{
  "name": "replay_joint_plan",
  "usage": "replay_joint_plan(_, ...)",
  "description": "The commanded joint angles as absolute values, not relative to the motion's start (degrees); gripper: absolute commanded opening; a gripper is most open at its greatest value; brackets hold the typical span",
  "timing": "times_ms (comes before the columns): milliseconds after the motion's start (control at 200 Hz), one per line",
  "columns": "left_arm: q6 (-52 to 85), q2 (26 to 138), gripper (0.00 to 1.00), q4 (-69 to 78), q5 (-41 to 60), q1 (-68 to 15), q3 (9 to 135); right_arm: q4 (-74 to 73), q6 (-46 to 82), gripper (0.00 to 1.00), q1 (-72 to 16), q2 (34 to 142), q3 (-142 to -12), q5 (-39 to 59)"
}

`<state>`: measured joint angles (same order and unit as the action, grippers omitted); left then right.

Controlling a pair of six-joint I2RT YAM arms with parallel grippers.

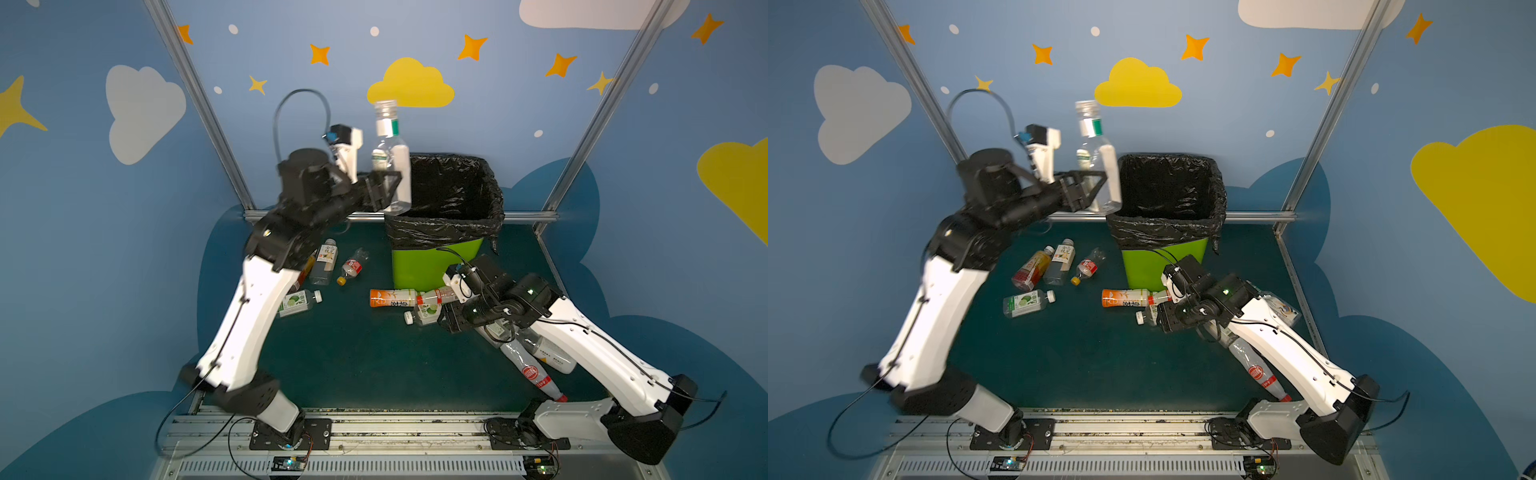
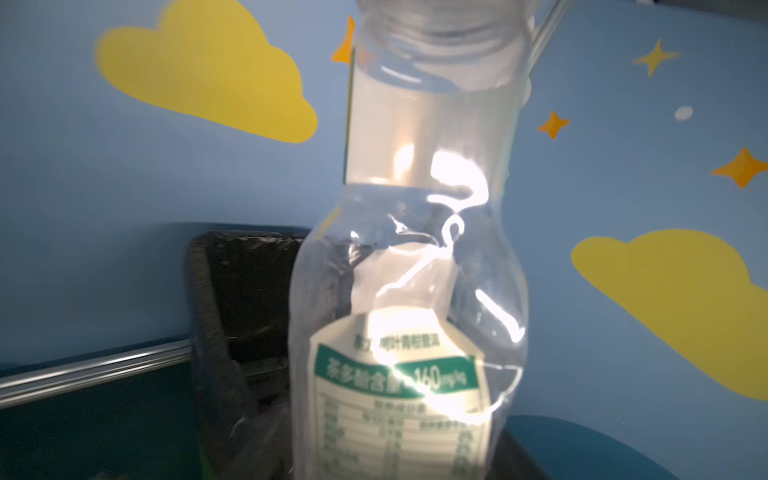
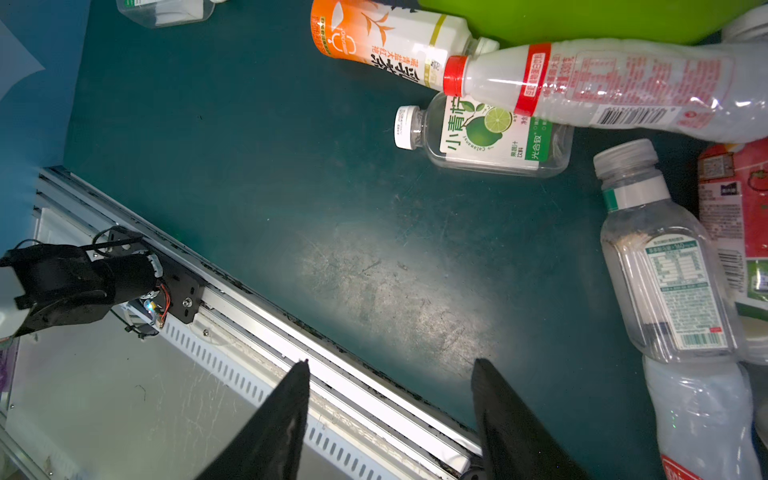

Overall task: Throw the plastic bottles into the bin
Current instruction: 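Swing the clear bottle over the green bin and open the left gripper, then lower the left gripper back while the right gripper descends on a red-banded white bottle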

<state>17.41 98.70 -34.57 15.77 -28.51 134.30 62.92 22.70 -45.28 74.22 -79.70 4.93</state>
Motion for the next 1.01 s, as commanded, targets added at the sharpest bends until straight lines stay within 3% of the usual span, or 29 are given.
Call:
replay_joint_plan(0,14.08,115.26,1.00,-44.67,15.72,-29.27,153.14,64.88,21.23,0.63,-45.69,74.63,-80.91,5.73)
replay_joint_plan(100,14.76,126.86,1.00,-55.71,13.15,-29.03,179.61,66.86,21.22,0.64,-45.53,73.74,-81.44,4.16)
replay_joint_plan(305,12.74,99.05,1.00,-42.38,7.55,-29.53,138.06,67.04,23.13,0.67,-43.07,67.21,-79.03,-0.06)
replay_joint_plan(686,19.80,70.64,1.00,-58.24,-6.76,-29.54,99.15,66.26,21.25,0.67,-31.25,63.26,-77.67,3.16)
replay_joint_plan(831,26.44,61.67,1.00,-59.17,-6.47,-29.60,83.15,65.35,21.85,0.70,-30.95,64.43,-75.38,2.38)
replay_joint_plan(1001,36.85,52.34,1.00,-53.33,-0.28,-29.63,64.94,55.15,32.55,0.76,-27.03,60.62,-65.37,4.24)
